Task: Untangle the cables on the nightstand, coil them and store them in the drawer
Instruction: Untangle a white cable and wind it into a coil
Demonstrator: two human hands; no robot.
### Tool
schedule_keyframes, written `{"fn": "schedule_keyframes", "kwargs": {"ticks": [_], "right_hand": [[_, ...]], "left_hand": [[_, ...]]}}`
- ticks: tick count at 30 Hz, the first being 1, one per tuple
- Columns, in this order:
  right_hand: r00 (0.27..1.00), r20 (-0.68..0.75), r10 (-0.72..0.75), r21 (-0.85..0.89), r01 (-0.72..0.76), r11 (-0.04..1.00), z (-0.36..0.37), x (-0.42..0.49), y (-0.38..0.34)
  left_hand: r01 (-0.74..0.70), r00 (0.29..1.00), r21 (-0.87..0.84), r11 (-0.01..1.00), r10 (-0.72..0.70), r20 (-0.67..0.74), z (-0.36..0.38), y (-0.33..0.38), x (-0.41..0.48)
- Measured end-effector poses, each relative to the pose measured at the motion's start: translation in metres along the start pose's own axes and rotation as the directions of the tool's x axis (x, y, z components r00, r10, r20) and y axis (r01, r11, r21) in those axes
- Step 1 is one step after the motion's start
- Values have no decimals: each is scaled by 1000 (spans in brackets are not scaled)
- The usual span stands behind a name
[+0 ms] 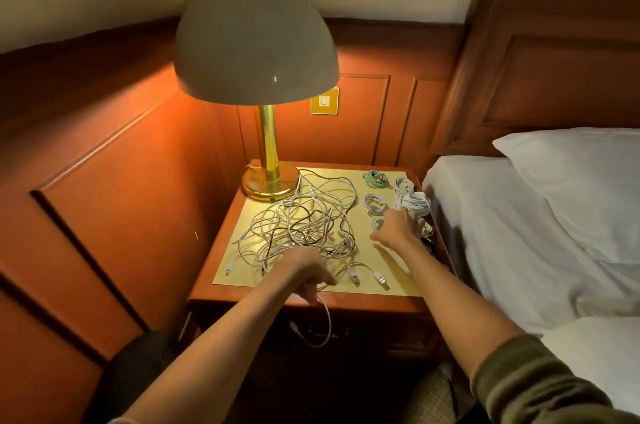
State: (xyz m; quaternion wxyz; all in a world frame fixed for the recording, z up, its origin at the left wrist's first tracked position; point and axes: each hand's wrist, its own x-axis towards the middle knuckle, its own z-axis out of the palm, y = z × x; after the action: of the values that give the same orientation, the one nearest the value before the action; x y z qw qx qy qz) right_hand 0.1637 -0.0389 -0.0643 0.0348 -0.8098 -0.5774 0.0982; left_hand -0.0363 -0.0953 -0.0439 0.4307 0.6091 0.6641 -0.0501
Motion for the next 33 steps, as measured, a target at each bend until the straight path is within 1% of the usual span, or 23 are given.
{"fn": "schedule_keyframes", "kwargs": {"ticks": [1, 4, 6, 8, 10, 12, 15, 17, 19, 21, 23, 25, 27, 29, 31, 33], "right_hand": [[1000, -7, -22, 8, 22, 1000, 1, -5, 0], [995, 8, -97, 43, 96, 994, 4, -25, 1], [991, 9, -134, 79, 132, 988, 7, -41, 3], [987, -21, -159, 97, 160, 982, 9, -56, 4], [981, -82, -178, 80, 184, 980, 11, -70, 3], [967, -122, -223, 118, 237, 964, 12, -79, 3], [930, -133, -341, 246, 365, 898, 13, -86, 1], [888, -96, -449, 282, 457, 844, 14, -88, -3], [843, -15, -537, 295, 517, 803, 18, -92, -9], [830, 40, -557, 332, 515, 790, 28, -92, -15], [849, 39, -527, 346, 483, 804, 38, -90, -23], [865, -14, -501, 364, 472, 803, 45, -85, -29], [874, -69, -481, 377, 469, 799, 46, -83, -36], [886, -76, -456, 379, 449, 809, 47, -79, -41], [900, -68, -431, 381, 423, 822, 48, -76, -45], [918, -69, -390, 387, 385, 838, 50, -71, -49]], "left_hand": [[-11, 1000, 34, 999, 12, -24, 4, -1, 0], [-8, 994, 252, 968, 36, -106, 11, -3, -1], [13, 992, 301, 954, 25, -122, 12, -7, -3], [39, 995, 277, 960, -11, -103, 9, -11, -5], [64, 996, 241, 968, -47, -74, 7, -15, -7], [70, 997, 159, 985, -66, -32, 5, -21, -9], [37, 999, -31, 999, -36, 10, -6, -30, -22], [-14, 1000, -99, 995, 15, 13, -25, -35, -36], [-71, 997, -132, 989, 72, 0, -53, -37, -54], [-117, 993, -181, 976, 113, -30, -81, -38, -72], [-185, 981, -223, 957, 166, -101, -105, -37, -88], [-248, 962, -220, 943, 212, -174, -124, -34, -100], [-306, 934, -193, 932, 254, -252, -137, -31, -109], [-391, 882, -168, 905, 316, -349, -147, -29, -117], [-512, 792, -181, 840, 379, -479, -154, -23, -128], [-663, 656, -234, 711, 401, -639, -160, -13, -142]]}}
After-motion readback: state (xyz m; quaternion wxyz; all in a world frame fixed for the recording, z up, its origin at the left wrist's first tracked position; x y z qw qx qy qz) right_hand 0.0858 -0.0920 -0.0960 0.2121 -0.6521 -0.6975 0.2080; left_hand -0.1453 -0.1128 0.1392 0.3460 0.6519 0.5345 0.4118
